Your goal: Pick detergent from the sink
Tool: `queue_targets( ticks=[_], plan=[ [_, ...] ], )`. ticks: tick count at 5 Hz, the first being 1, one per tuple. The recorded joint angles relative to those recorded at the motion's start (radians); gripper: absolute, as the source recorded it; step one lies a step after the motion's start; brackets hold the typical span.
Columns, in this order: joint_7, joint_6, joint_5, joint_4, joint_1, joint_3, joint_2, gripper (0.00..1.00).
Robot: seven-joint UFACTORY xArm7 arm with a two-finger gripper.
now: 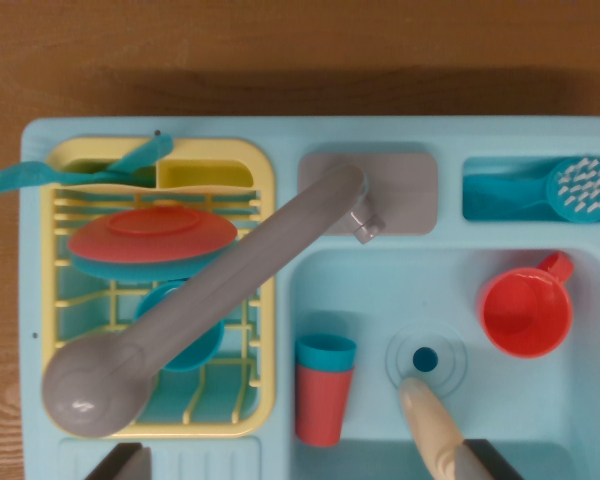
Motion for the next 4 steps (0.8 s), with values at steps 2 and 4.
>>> queue_targets(
  ticks=[2,4],
  plan=[
    [-0.013,-0.018,-0.0001,-0.020,-0.0028,-0.003,0.001,0.00],
    [-0.031,-0.043,-0.0001,-0.047,-0.0065,-0.006,0.003,0.00]
  ],
)
